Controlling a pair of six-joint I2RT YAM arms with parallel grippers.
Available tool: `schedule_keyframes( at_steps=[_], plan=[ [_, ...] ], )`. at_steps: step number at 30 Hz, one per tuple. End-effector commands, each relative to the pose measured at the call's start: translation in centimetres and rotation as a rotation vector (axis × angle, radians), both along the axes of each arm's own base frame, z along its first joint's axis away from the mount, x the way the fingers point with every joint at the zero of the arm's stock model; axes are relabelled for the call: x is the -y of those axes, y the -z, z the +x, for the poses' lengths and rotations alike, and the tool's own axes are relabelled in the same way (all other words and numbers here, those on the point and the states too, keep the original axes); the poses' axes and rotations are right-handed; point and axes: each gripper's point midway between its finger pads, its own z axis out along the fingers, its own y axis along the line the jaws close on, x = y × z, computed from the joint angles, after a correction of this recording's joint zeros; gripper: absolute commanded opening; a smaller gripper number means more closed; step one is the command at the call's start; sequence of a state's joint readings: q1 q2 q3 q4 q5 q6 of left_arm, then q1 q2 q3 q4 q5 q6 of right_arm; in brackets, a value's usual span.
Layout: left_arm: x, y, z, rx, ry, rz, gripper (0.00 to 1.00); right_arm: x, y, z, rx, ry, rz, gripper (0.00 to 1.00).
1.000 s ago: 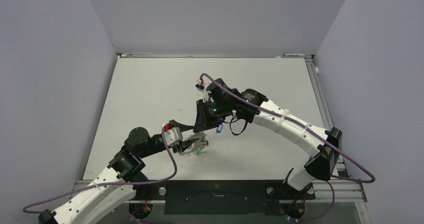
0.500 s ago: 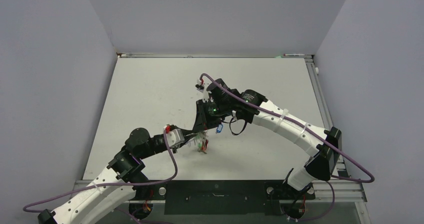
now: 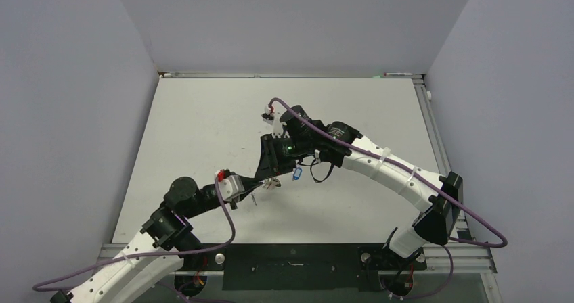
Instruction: Put the keys on the keyring
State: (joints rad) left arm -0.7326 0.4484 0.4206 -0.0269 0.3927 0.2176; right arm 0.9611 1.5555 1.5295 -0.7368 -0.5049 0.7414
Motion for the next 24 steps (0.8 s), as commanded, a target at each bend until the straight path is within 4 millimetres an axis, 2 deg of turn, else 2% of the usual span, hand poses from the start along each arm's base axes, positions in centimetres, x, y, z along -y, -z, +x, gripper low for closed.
schedule_keyframes(
  at_steps=[1, 3, 5, 9, 12, 15, 17, 19, 24],
  plan=[
    [0.1, -3.9, -0.3, 0.043, 0.001, -0.129, 0.0, -0.9, -2.4, 0.3, 0.044, -0.016, 0.091, 0.33],
    [-0.1, -4.3, -0.5, 0.03, 0.006, -0.157, 0.0, -1.0, -2.6, 1.0, 0.065, -0.002, 0.093, 0.44],
    [-0.2, -4.7, -0.6, 0.016, 0.009, -0.184, 0.0, -0.9, -3.5, 2.1, 0.109, 0.026, 0.107, 0.51],
    [-0.8, -6.2, -0.4, -0.047, -0.019, -0.277, 0.0, -0.1, -6.5, 5.0, 0.308, 0.132, 0.144, 0.56],
    [-1.4, -7.5, -0.1, -0.103, -0.041, -0.359, 0.0, 1.9, -8.6, 7.3, 0.498, 0.26, 0.167, 0.57],
    [-2.0, -8.5, 0.3, -0.129, -0.062, -0.428, 0.0, 4.3, -10.2, 8.4, 0.623, 0.387, 0.221, 0.57],
    [-2.2, -9.0, 0.5, -0.149, -0.074, -0.47, 0.0, 5.2, -11.2, 8.2, 0.682, 0.423, 0.278, 0.57],
    [-2.5, -9.4, 0.9, -0.185, -0.095, -0.515, 0.0, 5.4, -11.8, 7.4, 0.719, 0.412, 0.338, 0.57],
    [-3.0, -10.1, 1.6, -0.272, -0.141, -0.623, 0.0, 3.3, -13.9, 3.6, 0.829, 0.293, 0.472, 0.51]
  ],
)
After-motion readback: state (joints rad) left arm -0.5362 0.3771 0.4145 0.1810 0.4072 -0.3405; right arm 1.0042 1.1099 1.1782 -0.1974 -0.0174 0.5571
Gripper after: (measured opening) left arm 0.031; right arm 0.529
